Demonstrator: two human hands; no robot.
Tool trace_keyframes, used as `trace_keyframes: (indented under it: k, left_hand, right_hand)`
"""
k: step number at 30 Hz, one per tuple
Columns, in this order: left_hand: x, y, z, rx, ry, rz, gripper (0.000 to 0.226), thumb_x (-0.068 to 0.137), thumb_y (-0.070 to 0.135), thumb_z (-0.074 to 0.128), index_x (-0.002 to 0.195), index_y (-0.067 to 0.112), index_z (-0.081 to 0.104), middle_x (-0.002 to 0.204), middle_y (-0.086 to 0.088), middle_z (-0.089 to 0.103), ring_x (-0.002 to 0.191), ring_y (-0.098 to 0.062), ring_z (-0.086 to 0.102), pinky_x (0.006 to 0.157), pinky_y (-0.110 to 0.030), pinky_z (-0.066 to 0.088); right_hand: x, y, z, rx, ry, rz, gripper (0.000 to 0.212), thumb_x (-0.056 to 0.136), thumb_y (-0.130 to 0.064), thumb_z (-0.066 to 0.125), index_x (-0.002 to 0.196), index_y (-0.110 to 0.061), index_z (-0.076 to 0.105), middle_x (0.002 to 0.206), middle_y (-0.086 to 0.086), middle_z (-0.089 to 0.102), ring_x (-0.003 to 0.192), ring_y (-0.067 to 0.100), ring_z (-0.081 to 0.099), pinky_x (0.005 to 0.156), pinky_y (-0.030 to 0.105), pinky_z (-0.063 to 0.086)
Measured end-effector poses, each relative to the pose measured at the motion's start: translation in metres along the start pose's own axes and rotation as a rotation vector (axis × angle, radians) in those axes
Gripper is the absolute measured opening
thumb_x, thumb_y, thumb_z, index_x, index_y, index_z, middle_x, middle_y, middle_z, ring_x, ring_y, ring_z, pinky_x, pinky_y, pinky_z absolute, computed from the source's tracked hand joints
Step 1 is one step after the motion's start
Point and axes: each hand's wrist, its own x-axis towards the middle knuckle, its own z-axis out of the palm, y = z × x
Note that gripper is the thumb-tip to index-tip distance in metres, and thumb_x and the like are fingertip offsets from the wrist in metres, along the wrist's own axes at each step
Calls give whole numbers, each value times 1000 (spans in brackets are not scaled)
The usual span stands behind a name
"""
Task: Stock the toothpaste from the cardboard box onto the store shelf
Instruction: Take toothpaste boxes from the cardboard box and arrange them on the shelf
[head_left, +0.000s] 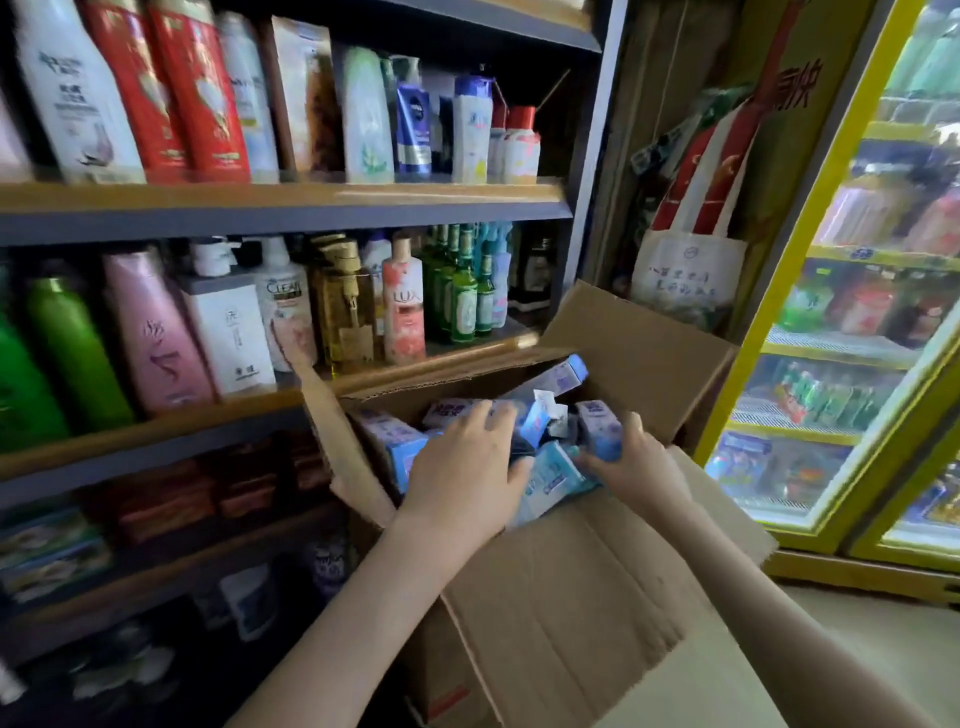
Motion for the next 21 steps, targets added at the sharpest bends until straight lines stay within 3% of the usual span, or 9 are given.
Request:
trace_keyframes:
  k: [3, 7, 10, 14, 16, 18, 21]
  left_hand:
    - [15, 7, 11, -8, -7, -163, 49, 99, 40, 42, 145, 24, 33, 143, 3, 39, 124, -21, 47, 86, -34, 44]
    - [26, 7, 20, -176, 4, -339, 46, 99, 39, 45, 144, 28, 38, 140, 2, 46, 121, -20, 50, 89, -32, 44]
    - [29, 3, 23, -277, -13, -462, 43, 97, 42, 47, 138, 29, 46, 129, 0, 55, 112, -20, 54, 84, -31, 43]
    - [34, -3, 10, -553, 52, -629, 56, 93, 56, 48, 139, 23, 45, 136, 4, 52, 115, -18, 56, 92, -32, 46]
    - [36, -13, 3, -734, 62, -729, 73, 85, 70, 45, 135, 17, 49, 134, -6, 56, 119, -26, 54, 97, -38, 44]
    - [34, -23, -3, -883, 38, -785, 90, 69, 86, 44, 124, 17, 58, 119, -11, 65, 114, -30, 58, 98, -40, 44]
    - [29, -33, -16, -1194, 115, -854, 64, 77, 72, 57, 99, 12, 62, 87, -3, 73, 87, -24, 65, 90, -32, 43]
  right_hand:
    - [6, 13, -9, 113, 165, -40, 36, 85, -37, 60, 100, -14, 38, 90, 15, 65, 79, 36, 56, 61, 38, 40]
    - [21, 29, -53, 469, 372, -62, 42, 81, -38, 62, 111, -13, 49, 87, 8, 57, 87, 34, 55, 73, 36, 37]
    - [22, 29, -81, 692, 429, -158, 37, 72, -42, 58, 101, -19, 57, 84, 1, 58, 81, 24, 53, 73, 38, 41]
    - [26, 13, -97, 1076, 229, -224, 12, 71, -30, 62, 77, -20, 61, 68, -3, 58, 69, 19, 56, 66, 35, 43]
    - [31, 3, -92, 1277, 43, -193, 6, 75, -22, 61, 71, -19, 61, 65, 0, 59, 66, 21, 58, 62, 30, 45]
    - [33, -12, -83, 1430, -193, -143, 8, 79, -20, 59, 73, -15, 60, 70, 7, 63, 64, 23, 62, 63, 31, 49]
    - [32, -37, -64, 1498, -432, -88, 17, 88, -19, 54, 76, -9, 60, 70, 8, 69, 61, 21, 66, 58, 28, 51]
